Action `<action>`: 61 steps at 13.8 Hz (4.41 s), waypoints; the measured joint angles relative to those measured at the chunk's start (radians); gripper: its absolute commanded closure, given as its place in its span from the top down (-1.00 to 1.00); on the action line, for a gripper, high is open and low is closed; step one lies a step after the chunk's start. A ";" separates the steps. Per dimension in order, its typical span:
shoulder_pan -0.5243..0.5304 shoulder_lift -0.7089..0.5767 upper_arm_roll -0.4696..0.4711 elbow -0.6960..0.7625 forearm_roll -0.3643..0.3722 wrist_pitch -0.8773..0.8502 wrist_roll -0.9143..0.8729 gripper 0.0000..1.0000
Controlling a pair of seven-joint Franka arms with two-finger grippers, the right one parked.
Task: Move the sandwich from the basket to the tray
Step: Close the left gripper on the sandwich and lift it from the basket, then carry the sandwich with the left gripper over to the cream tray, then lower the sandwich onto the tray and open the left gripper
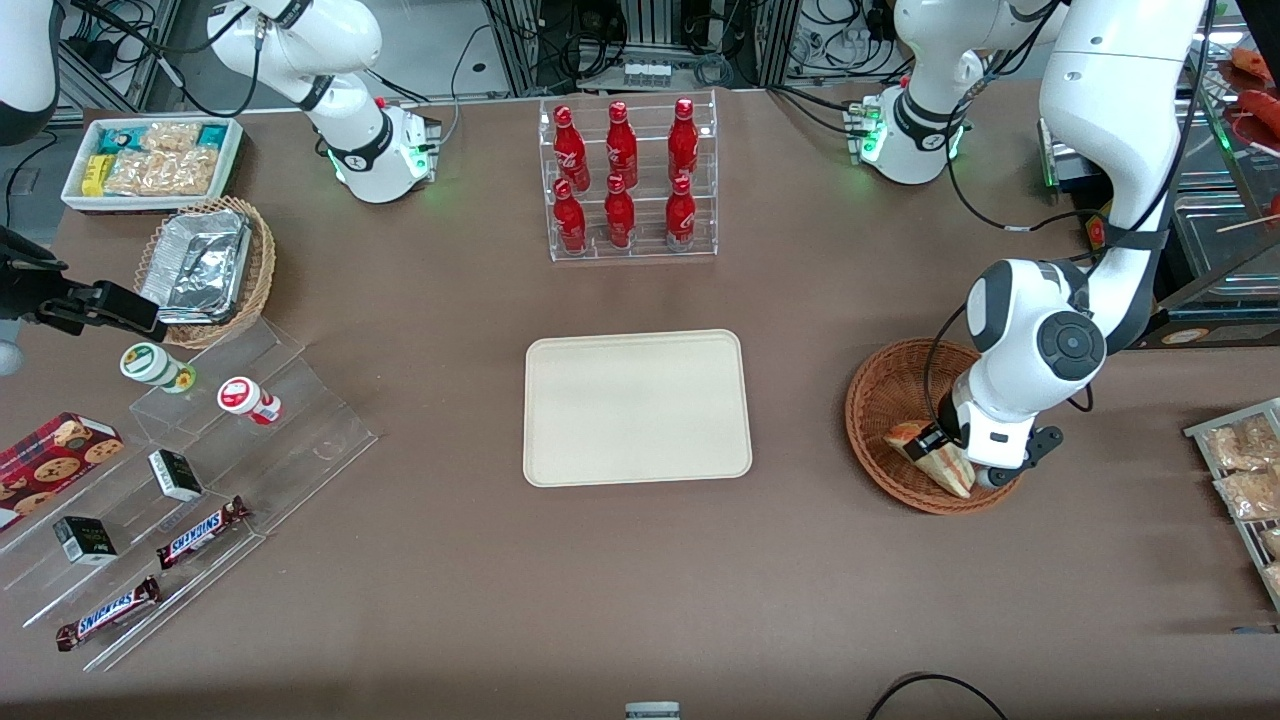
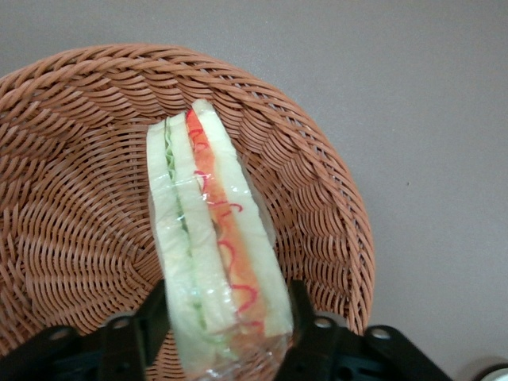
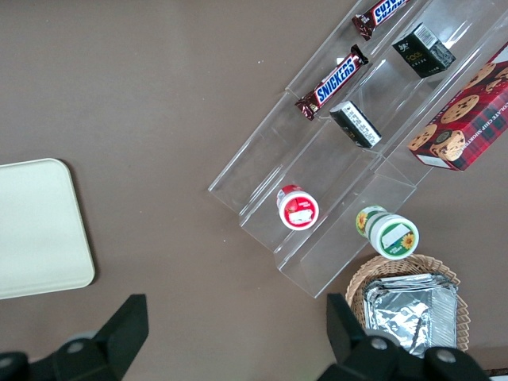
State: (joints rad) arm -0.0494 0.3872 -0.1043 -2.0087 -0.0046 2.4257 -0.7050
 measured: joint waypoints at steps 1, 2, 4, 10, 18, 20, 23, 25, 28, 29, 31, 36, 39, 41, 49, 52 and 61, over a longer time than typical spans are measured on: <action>0.000 0.000 0.000 0.000 0.000 -0.001 0.000 -1.00; 0.000 0.000 0.001 0.000 0.001 -0.001 0.001 -1.00; 0.001 0.000 0.001 0.000 0.001 -0.002 0.002 -1.00; 0.003 -0.048 0.003 0.097 0.043 -0.251 0.017 -1.00; -0.003 -0.082 -0.152 0.304 0.044 -0.461 0.019 -1.00; -0.006 -0.056 -0.229 0.336 0.044 -0.458 0.016 -1.00; -0.012 0.017 -0.340 0.390 0.044 -0.419 0.016 -1.00; -0.056 0.071 -0.376 0.415 0.048 -0.358 0.017 -1.00; -0.148 0.140 -0.381 0.433 0.085 -0.290 0.012 -1.00; -0.172 0.161 -0.382 0.437 0.090 -0.258 0.008 -1.00; -0.219 0.207 -0.383 0.451 0.114 -0.198 -0.008 -1.00; -0.318 0.312 -0.383 0.475 0.306 -0.088 -0.175 -1.00; -0.345 0.342 -0.384 0.476 0.317 -0.054 -0.179 -1.00; -0.364 0.352 -0.384 0.475 0.343 -0.055 -0.179 -1.00; -0.369 0.387 -0.384 0.449 0.419 -0.055 -0.156 -0.08; -0.369 0.387 -0.384 0.449 0.419 -0.055 -0.156 1.00; -0.364 0.352 -0.384 0.462 0.412 -0.055 -0.171 1.00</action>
State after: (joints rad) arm -0.4138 0.7395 -0.4881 -1.5467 0.4073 2.3706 -0.8761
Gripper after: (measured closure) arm 0.000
